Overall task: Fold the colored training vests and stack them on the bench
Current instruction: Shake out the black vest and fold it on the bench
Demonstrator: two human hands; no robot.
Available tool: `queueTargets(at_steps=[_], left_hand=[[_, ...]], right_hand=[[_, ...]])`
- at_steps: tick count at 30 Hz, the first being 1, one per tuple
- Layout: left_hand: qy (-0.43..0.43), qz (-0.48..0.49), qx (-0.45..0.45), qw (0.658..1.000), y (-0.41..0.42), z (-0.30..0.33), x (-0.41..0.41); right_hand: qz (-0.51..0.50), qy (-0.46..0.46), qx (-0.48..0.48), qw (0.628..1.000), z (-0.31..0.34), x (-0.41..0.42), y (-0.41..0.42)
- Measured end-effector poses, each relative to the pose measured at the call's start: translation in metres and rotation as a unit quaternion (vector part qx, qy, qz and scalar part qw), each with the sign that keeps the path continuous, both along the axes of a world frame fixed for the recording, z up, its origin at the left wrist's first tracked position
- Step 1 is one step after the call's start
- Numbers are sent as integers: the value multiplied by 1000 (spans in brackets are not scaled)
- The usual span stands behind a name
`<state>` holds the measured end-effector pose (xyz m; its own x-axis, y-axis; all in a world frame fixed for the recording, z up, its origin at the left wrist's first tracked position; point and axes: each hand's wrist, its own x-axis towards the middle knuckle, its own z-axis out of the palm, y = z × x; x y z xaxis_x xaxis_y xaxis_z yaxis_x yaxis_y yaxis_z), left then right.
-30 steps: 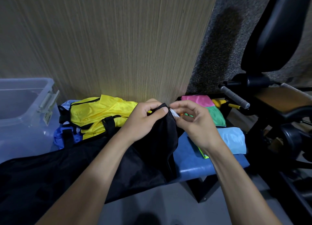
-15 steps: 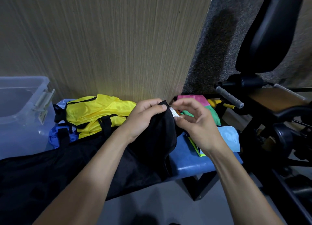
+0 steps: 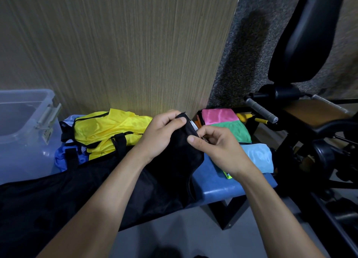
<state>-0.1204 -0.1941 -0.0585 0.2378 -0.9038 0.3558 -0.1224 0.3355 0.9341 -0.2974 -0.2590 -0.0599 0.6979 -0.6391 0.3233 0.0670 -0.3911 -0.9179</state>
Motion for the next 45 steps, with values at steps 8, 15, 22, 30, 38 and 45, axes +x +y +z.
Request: queueTargets(at_steps=[8,15,22,30,38,45], left_hand=[[-51,78,-24,995,-4,-6,-2],[-70,87,-27,993,-5,-7,1],[-115,38,-21,992,0,-3,-2],[-493,75,-100,861,44,-31,-34],[-742,72,76,662,64,-63,-51],[-722,148,189,648,77,-55,-55]], right_hand=[[-54,49,-72,995,-6,1,-5],[-57,23,1,998,-8,-1,-9],[-56,19,68,996,-3,14,-12],[-173,18,33,984,-6,36,-34],[-233,78,-42,968,-7,45,-37],[-275,110,-38,954,-13,44,-38]])
